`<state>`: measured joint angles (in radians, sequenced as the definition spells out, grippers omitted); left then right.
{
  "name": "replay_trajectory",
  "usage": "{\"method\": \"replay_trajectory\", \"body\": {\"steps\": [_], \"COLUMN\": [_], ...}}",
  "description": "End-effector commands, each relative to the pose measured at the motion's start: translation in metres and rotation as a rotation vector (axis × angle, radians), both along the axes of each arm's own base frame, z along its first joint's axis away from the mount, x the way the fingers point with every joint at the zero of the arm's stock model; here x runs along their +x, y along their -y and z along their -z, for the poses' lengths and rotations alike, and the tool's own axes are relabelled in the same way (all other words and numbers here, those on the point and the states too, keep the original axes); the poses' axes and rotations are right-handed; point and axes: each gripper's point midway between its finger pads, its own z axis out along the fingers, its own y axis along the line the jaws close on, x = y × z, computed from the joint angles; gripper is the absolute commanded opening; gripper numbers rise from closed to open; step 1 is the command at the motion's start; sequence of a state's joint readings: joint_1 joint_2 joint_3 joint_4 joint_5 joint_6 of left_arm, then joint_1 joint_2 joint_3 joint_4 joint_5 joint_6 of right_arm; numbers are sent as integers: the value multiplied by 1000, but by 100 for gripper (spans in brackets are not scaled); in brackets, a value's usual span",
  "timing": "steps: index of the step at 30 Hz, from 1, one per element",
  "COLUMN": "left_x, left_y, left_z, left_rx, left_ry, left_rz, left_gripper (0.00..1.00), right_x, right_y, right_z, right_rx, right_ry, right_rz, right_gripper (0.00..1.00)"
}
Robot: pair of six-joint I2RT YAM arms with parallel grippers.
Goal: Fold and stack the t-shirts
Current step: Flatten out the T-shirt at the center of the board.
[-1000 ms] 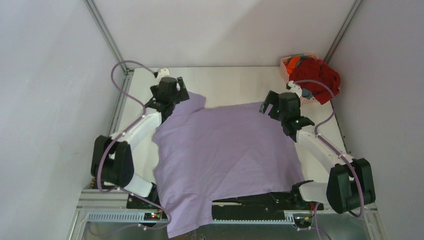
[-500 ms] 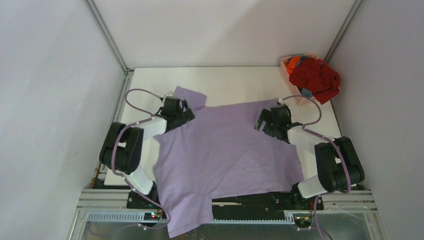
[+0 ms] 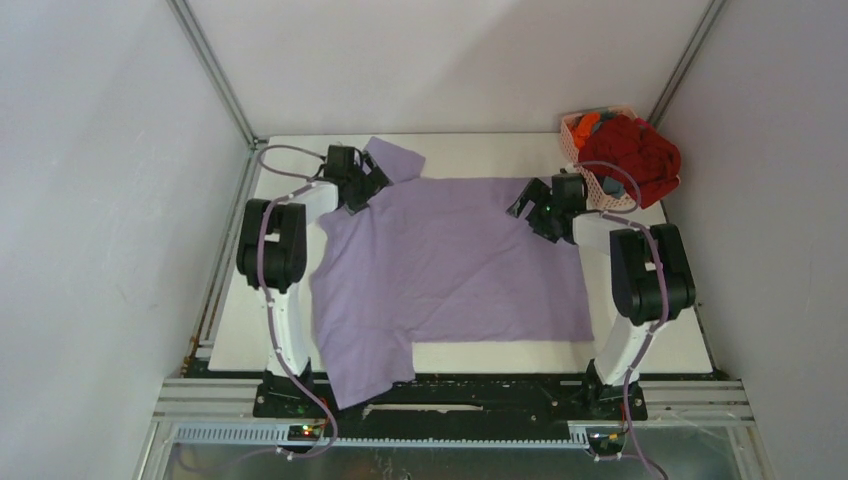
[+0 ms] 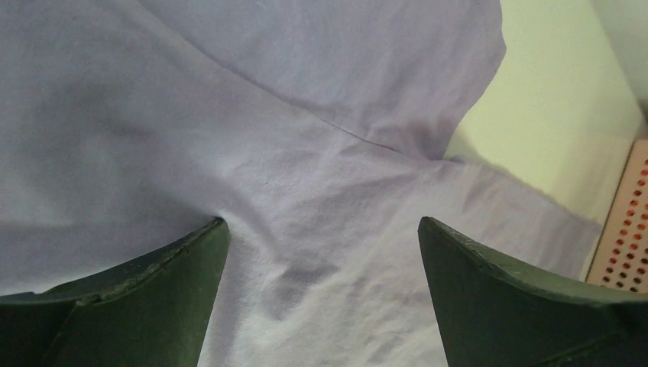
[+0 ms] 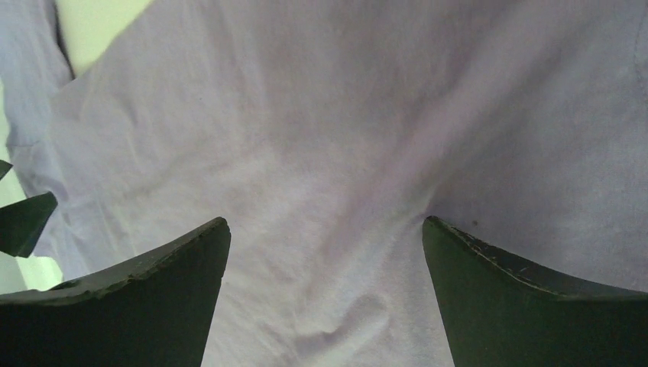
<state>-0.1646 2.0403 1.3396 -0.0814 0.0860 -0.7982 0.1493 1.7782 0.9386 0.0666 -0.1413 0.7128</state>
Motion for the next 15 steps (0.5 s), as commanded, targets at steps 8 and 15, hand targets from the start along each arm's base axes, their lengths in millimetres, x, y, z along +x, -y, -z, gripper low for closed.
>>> {"method": "replay_trajectory", "body": {"steps": [8,15], "left_x": [76,89], "left_y": [-20,-26], "left_z": [14,-58], "left_rx": [-32,37], "left_ry": [-68,45], "left_rz": [-48,-10], "left_gripper": [100,100], "right_x": [79,64], "right_y": [11,16], "right_z": [10,-59], "right_rx": [51,-67], "right_ry": [-10,88], "right_rz": [64,14], "right_gripper": [100,100]}}
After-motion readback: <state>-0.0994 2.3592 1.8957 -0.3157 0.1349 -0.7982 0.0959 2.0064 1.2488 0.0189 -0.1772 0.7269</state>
